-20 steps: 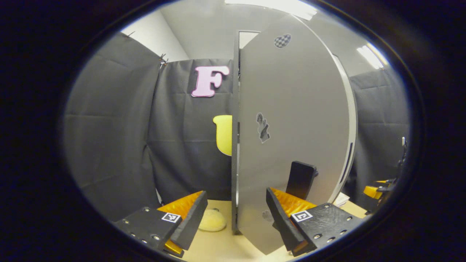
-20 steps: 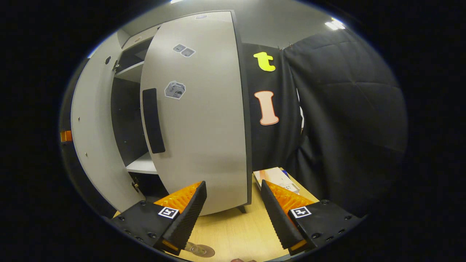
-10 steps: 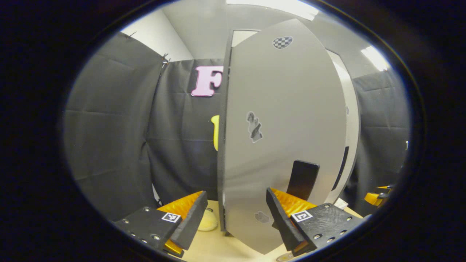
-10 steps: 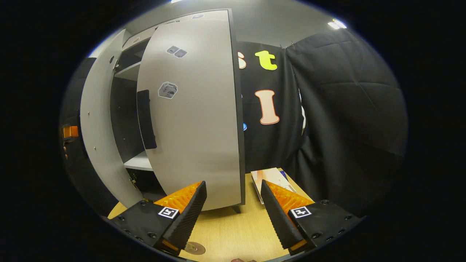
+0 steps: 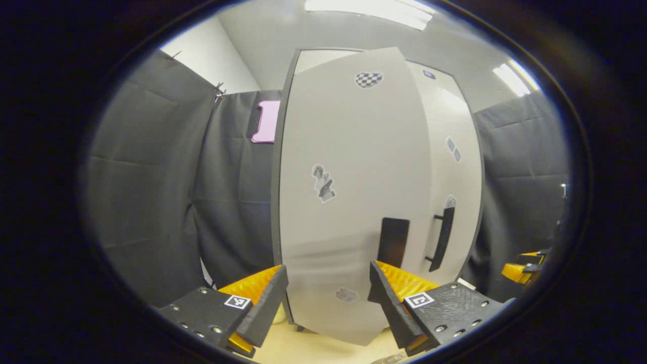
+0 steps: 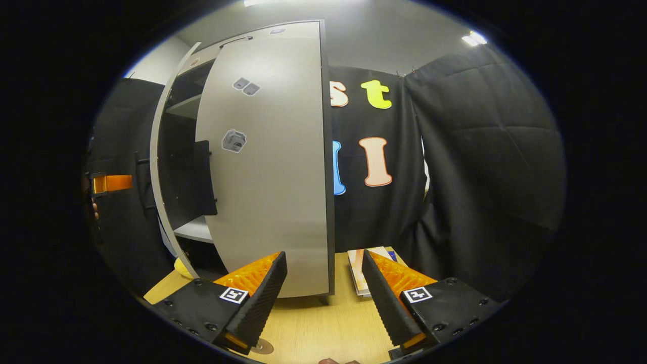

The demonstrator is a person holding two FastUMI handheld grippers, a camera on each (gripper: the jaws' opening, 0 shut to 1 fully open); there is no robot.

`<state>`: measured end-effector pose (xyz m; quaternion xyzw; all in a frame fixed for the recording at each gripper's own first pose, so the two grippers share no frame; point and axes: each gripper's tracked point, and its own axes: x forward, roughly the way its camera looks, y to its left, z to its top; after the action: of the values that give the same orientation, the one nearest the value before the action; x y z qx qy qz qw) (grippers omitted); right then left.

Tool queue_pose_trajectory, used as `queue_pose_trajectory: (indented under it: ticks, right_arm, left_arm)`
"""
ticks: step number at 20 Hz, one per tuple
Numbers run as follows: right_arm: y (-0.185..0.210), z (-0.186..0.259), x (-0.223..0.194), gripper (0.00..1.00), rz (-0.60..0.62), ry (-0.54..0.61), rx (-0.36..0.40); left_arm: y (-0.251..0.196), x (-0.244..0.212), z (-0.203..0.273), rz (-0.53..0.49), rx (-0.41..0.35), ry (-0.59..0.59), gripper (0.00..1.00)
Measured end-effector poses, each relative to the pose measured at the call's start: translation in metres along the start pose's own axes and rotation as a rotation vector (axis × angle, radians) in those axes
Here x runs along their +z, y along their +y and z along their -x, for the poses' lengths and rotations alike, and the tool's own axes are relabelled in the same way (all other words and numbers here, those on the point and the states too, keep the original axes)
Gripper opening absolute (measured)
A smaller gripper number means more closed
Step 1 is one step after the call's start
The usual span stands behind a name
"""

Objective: Grasp the bottle in the cabinet with the left hand and place it on the coaster, then close the right door with the right hand and the left door with the left hand.

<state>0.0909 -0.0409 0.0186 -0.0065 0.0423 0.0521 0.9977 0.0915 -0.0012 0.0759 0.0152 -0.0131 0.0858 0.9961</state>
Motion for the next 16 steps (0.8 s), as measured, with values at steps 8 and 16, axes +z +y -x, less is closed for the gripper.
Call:
queue_pose_trajectory:
  ticks: [8,16]
  right_arm:
    - [-0.001,-0.009,0.030,0.95,-0.015,-0.065,0.128]
    - [0.010,0.004,0.025,0.95,0.006,-0.079,0.163]
  left_arm:
    - [0.002,-0.003,0.034,0.005,0.094,-0.024,0.94]
    - [0.000,0.002,0.054,0.057,0.101,-0.065,1.00]
